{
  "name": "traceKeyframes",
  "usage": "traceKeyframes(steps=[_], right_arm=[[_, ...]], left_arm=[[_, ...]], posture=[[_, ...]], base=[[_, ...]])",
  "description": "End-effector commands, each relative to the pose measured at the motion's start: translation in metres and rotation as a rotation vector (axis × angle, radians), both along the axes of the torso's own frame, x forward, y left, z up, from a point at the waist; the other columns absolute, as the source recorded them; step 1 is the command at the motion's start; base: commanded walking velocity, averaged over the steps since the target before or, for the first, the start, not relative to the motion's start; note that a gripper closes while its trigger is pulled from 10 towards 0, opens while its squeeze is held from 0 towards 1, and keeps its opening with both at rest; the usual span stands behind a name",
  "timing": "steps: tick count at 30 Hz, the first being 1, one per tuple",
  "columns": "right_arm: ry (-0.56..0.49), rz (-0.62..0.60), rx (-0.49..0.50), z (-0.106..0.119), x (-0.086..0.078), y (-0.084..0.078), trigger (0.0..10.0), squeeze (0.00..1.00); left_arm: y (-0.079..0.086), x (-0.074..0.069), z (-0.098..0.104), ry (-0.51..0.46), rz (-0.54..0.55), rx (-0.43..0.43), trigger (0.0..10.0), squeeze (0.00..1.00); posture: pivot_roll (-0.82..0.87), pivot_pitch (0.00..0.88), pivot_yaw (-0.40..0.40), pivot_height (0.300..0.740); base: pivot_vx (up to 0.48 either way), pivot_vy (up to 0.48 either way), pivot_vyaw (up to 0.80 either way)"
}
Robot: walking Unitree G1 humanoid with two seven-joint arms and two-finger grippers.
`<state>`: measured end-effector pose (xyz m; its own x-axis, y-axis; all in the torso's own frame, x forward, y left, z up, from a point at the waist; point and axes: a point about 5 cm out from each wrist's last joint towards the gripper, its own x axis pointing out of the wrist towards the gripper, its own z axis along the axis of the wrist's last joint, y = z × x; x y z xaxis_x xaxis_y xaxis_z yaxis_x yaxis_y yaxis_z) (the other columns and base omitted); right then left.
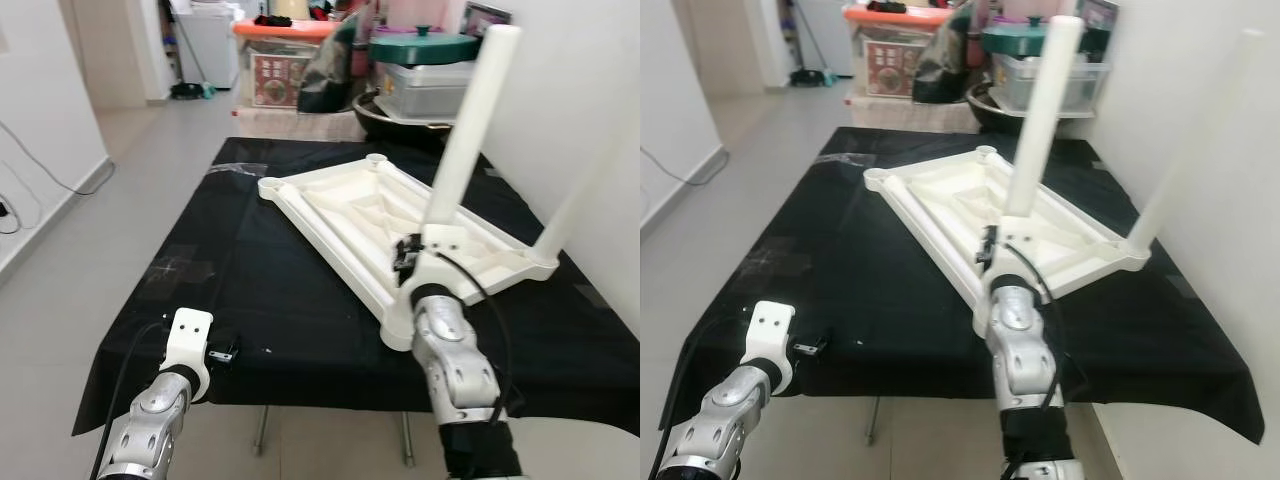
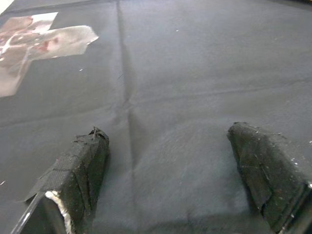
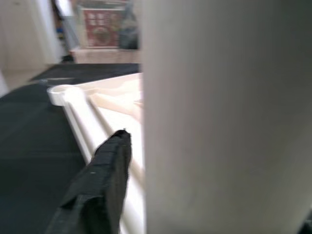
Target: Building children table
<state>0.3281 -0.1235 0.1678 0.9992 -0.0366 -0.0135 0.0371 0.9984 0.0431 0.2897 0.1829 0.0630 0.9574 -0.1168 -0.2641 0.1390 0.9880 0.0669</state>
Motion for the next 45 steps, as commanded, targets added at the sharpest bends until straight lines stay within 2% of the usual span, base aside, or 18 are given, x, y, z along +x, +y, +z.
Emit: traceKeyframes(steps=[1,2,8,11,20,24,25,28,30,31,32,33,34,35,38,43,44,45], right_arm=[[-0.029,0.115,0.030,0.011,0.005,0.013,10.0,1.00],[-0.063,0.221,0.078,0.022,0.007,0.017,10.0,0.00],[-0.139,0.690,0.183,0.049,-0.004,0.028,10.0,0.00],[-0.121,1.095,0.104,0.043,-0.029,0.044,10.0,0.00],[-0.026,1.275,0.058,0.015,-0.033,0.088,10.0,0.00],[0.002,1.253,0.056,0.010,-0.024,0.091,10.0,0.00],[0.010,1.198,0.074,0.009,-0.017,0.088,0.0,0.00],[0.022,1.058,0.062,0.006,-0.005,0.079,0.0,0.00],[0.157,0.503,0.010,-0.015,0.028,0.036,0.0,0.00],[0.157,0.503,0.010,-0.015,0.028,0.036,0.0,0.00],[0.204,0.299,-0.009,-0.024,0.035,0.016,0.0,0.00],[0.204,0.299,-0.009,-0.024,0.035,0.016,0.0,0.00],[0.241,0.087,-0.002,-0.033,0.035,-0.008,0.0,0.00],[0.241,0.087,-0.002,-0.033,0.035,-0.008,0.0,0.00],[0.257,-0.280,0.005,-0.046,0.014,-0.052,0.0,0.00],[0.250,-0.293,0.010,-0.046,0.006,-0.048,0.5,0.00],[0.243,-0.219,0.023,-0.043,0.005,-0.036,10.0,0.00],[0.202,-0.123,0.057,-0.037,0.005,-0.022,10.0,0.00]], left_arm=[[0.002,-0.001,-0.005,0.032,-0.002,0.021,10.0,0.00],[0.003,-0.001,-0.005,0.031,0.000,0.021,10.0,0.00],[0.003,-0.002,-0.006,0.030,0.004,0.020,10.0,0.00],[0.003,0.000,-0.005,0.025,0.007,0.019,10.0,0.00],[0.001,0.002,-0.003,0.017,0.008,0.016,10.0,0.00],[0.001,0.001,-0.003,0.014,0.008,0.017,10.0,0.00],[0.003,0.001,-0.003,0.013,0.010,0.019,10.0,0.00],[0.004,0.001,-0.003,0.014,0.013,0.021,10.0,0.00],[0.005,0.000,-0.004,0.017,0.016,0.022,10.0,0.00],[0.005,0.000,-0.004,0.017,0.016,0.022,10.0,0.00],[0.004,-0.001,-0.005,0.018,0.015,0.021,10.0,0.00],[0.004,-0.001,-0.005,0.018,0.015,0.021,10.0,0.00],[0.002,-0.001,-0.006,0.020,0.011,0.019,10.0,0.00],[0.002,-0.001,-0.006,0.020,0.011,0.019,10.0,0.00],[0.000,-0.002,-0.006,0.025,0.000,0.018,10.0,0.00],[0.001,-0.002,-0.006,0.027,-0.004,0.022,10.0,0.00],[0.002,-0.001,-0.006,0.028,-0.007,0.025,10.0,0.00],[0.001,0.000,-0.006,0.027,-0.010,0.026,10.0,0.00]], posture=[[0.08,0.000,-0.061,0.740],[0.08,0.000,-0.062,0.740],[0.09,0.000,-0.069,0.740],[0.11,0.000,-0.078,0.740],[0.13,0.000,-0.089,0.740],[0.14,0.000,-0.092,0.740],[0.14,0.000,-0.093,0.740],[0.13,0.000,-0.093,0.740],[0.12,0.000,-0.091,0.740],[0.12,0.000,-0.091,0.740],[0.12,0.000,-0.088,0.740],[0.12,0.000,-0.088,0.740],[0.12,0.000,-0.085,0.740],[0.12,0.000,-0.085,0.740],[0.10,0.000,-0.069,0.740],[0.09,0.000,-0.058,0.740],[0.09,0.000,-0.055,0.740],[0.09,0.000,-0.053,0.740]], base=[[0.000,0.000,0.00],[0.000,0.000,0.00],[0.000,0.000,0.00],[0.000,0.000,0.00],[0.000,0.000,0.00],[0.000,0.000,0.00],[0.000,0.000,0.00],[0.000,0.000,0.00],[0.000,0.000,0.00],[0.000,0.000,0.00],[0.000,0.000,0.00],[0.000,0.000,0.00],[0.000,0.000,0.00],[0.000,0.000,0.00],[0.000,0.000,0.00],[0.000,0.000,0.00],[0.000,0.000,0.00],[0.000,0.000,0.00]])
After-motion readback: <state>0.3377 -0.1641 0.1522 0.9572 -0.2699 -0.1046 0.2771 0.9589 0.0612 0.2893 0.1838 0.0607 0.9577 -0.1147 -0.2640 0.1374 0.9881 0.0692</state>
